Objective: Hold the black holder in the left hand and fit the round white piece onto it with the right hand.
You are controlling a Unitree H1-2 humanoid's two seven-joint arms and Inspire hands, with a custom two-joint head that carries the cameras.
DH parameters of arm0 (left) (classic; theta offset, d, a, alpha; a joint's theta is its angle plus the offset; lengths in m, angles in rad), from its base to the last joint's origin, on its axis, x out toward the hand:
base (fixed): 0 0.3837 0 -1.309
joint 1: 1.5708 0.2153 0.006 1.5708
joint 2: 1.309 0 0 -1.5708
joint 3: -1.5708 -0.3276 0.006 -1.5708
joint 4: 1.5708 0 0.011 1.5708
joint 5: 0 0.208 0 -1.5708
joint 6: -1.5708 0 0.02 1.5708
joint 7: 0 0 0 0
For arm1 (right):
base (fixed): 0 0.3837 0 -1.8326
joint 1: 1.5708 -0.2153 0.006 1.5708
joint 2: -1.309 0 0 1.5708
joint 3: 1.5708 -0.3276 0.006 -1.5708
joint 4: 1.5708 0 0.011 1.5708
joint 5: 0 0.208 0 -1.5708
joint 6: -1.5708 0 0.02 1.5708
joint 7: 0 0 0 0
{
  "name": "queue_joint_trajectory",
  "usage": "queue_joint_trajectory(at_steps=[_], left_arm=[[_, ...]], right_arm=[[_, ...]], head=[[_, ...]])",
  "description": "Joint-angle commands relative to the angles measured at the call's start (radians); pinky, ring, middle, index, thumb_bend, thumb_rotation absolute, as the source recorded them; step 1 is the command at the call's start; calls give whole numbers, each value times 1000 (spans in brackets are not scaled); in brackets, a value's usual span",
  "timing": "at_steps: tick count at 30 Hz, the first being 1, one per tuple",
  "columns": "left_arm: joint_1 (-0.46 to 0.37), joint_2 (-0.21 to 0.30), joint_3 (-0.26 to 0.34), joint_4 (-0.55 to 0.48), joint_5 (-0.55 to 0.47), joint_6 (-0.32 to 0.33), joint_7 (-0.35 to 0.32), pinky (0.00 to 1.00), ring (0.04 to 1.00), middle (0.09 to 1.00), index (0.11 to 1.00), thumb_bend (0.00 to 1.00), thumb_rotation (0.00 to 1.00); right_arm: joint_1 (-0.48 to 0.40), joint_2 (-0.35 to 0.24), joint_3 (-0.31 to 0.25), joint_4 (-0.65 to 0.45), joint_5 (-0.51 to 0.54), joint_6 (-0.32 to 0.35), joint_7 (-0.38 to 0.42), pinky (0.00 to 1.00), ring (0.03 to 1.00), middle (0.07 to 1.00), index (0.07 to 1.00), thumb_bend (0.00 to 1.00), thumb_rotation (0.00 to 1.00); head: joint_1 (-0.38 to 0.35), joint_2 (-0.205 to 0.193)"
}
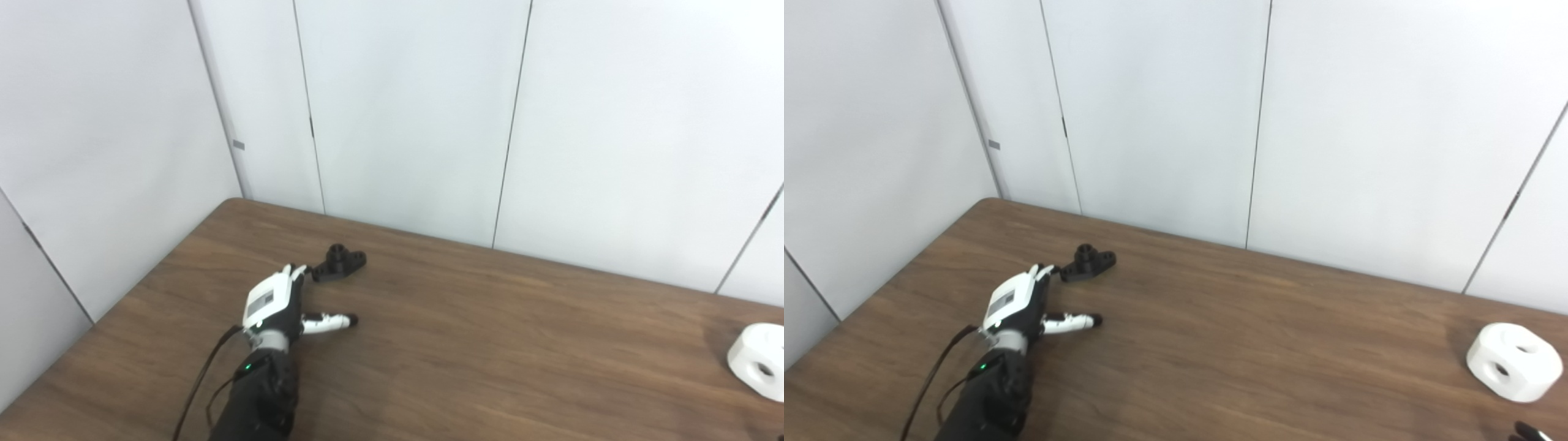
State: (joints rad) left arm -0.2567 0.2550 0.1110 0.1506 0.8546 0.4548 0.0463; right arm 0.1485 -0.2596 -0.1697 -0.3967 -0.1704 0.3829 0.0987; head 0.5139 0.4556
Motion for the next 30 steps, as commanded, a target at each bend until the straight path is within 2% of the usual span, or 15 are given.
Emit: queue_joint_trajectory(at_steps=[1,5,11,16,21,30], left_arm=[[-51,4,-3,39,-18,12,46,1000,1000,1000,901,1000,415],[-80,11,-11,104,-46,11,98,1000,995,1000,893,989,385],[-107,26,-30,179,-81,5,171,1000,970,993,894,1000,403],[-127,38,-32,231,-118,2,235,993,938,968,888,1000,347],[-148,65,-42,275,-153,1,253,997,944,977,901,1000,337],[-154,123,-67,283,-170,13,233,1000,960,985,892,988,311]], right_arm=[[21,-29,-20,25,-15,-9,-19,601,769,846,868,521,682],[27,-31,-27,34,-1,-34,-20,609,773,851,866,551,688],[39,-42,-27,43,-10,-70,-20,604,769,840,862,523,690],[51,-49,-26,39,-17,-81,-18,613,773,838,862,543,710],[61,-54,-24,27,-26,-69,-18,658,807,860,864,516,700],[72,-58,-26,18,-16,-70,-14,692,834,882,873,517,701]], head=[[6,-1],[11,-3],[18,-5],[15,-4],[13,-4],[12,-3]])
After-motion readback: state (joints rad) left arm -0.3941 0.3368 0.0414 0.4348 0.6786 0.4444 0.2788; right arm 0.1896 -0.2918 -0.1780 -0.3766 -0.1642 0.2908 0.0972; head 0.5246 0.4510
